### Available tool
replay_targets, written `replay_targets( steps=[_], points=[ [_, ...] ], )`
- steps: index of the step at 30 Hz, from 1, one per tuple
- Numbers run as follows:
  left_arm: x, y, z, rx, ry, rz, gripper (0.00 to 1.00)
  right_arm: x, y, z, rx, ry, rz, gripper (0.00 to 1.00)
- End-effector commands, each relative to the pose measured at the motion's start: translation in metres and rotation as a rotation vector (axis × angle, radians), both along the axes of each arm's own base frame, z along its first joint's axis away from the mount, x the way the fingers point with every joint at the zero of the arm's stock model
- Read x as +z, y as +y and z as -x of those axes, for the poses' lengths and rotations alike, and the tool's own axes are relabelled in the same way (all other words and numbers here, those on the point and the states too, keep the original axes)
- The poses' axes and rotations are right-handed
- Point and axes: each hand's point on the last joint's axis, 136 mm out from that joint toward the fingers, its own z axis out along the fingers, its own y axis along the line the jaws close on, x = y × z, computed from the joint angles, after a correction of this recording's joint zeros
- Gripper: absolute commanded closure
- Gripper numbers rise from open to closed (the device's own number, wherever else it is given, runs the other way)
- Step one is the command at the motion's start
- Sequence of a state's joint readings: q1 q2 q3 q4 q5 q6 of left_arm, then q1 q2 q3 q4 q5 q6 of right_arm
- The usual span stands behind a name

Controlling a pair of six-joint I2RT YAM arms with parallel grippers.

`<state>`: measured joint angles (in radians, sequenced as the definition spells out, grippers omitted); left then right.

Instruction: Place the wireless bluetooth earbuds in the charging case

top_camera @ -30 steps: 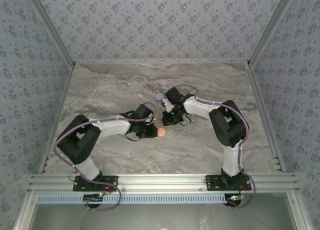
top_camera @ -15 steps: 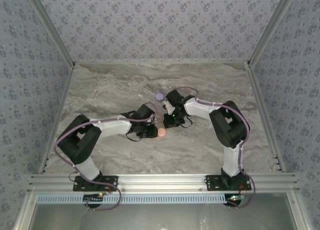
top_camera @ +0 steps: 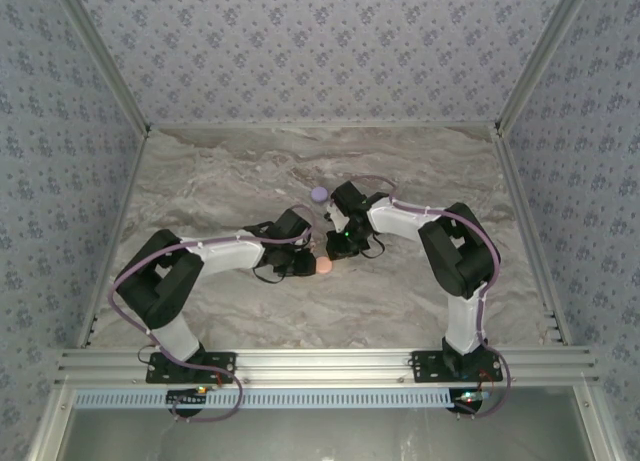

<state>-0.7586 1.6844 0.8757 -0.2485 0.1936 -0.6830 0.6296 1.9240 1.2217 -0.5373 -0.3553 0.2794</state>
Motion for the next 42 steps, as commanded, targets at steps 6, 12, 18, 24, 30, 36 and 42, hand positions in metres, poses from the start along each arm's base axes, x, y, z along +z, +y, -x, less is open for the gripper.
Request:
replay_targets(
  steps=[6, 12, 18, 24, 30, 36, 42],
  points=[
    [-0.015, 0.014, -0.012, 0.055, -0.039, -0.099, 0.74, 0.006, -0.008, 0.012, 0.023, 0.008, 0.037, 0.83],
    [-0.013, 0.014, -0.014, 0.061, -0.045, -0.097, 0.73, 0.009, -0.010, 0.012, 0.019, -0.006, 0.041, 0.83],
    [-0.008, 0.026, -0.014, 0.075, -0.066, -0.147, 0.72, 0.016, -0.021, -0.002, -0.043, -0.053, 0.071, 0.81],
    [0.012, 0.043, -0.016, 0.093, -0.128, -0.198, 0.68, 0.020, -0.031, -0.002, -0.086, -0.059, 0.047, 0.80],
    [0.035, 0.036, -0.012, 0.084, -0.174, -0.093, 0.59, 0.034, -0.016, 0.002, -0.063, -0.053, -0.077, 0.75],
    [0.045, 0.011, -0.003, 0.078, -0.148, 0.143, 0.50, 0.036, -0.004, 0.008, -0.047, -0.021, -0.163, 0.69],
    [0.037, 0.001, 0.001, 0.087, -0.109, 0.221, 0.49, 0.033, 0.002, 0.011, -0.047, 0.005, -0.196, 0.70]
  ],
)
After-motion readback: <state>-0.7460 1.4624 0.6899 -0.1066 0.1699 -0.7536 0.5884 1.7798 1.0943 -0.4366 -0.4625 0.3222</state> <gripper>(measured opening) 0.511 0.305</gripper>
